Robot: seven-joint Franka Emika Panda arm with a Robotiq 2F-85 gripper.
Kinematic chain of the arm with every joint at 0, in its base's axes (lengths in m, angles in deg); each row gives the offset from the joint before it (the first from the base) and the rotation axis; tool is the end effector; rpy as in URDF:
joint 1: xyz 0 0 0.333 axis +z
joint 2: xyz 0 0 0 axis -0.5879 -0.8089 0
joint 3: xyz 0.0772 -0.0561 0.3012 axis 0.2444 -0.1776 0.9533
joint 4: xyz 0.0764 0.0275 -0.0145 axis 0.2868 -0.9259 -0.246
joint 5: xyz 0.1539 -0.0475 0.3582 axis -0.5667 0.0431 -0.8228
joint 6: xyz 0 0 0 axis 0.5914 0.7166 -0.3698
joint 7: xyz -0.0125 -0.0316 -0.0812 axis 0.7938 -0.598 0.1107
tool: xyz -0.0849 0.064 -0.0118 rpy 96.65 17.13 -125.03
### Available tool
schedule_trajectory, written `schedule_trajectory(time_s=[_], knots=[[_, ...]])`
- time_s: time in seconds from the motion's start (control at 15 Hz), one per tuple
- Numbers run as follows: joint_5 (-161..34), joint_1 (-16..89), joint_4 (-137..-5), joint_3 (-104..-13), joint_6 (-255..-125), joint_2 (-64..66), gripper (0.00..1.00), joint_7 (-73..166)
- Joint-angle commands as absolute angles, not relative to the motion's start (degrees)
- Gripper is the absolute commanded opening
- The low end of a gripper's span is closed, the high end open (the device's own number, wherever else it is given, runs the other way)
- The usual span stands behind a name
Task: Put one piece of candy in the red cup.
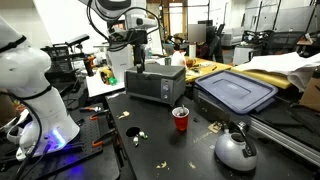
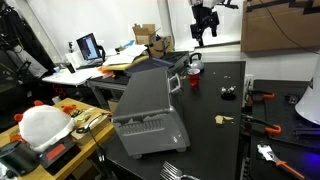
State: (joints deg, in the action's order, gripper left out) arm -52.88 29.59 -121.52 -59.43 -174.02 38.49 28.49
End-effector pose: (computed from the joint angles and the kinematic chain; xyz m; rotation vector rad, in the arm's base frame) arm 0.4050 -0.0935 0.4114 2.8854 -0.6823 -0.0654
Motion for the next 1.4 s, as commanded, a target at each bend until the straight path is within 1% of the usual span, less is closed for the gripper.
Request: schedule_trajectory(time_s=[0.0,0.8,0.87,1.33], knots=[[-55.0,29.0,-121.0,-57.9,-169.3,42.2,1.00,31.3],[-58.5,29.8,-119.2,-55.3,-155.7,52.6,1.00,33.5],[-58.6,29.7,-118.1,-55.6,-156.3,50.8,1.00,33.9],[-60.0,31.1,-116.1,-56.2,-154.7,49.7,1.00,41.5]])
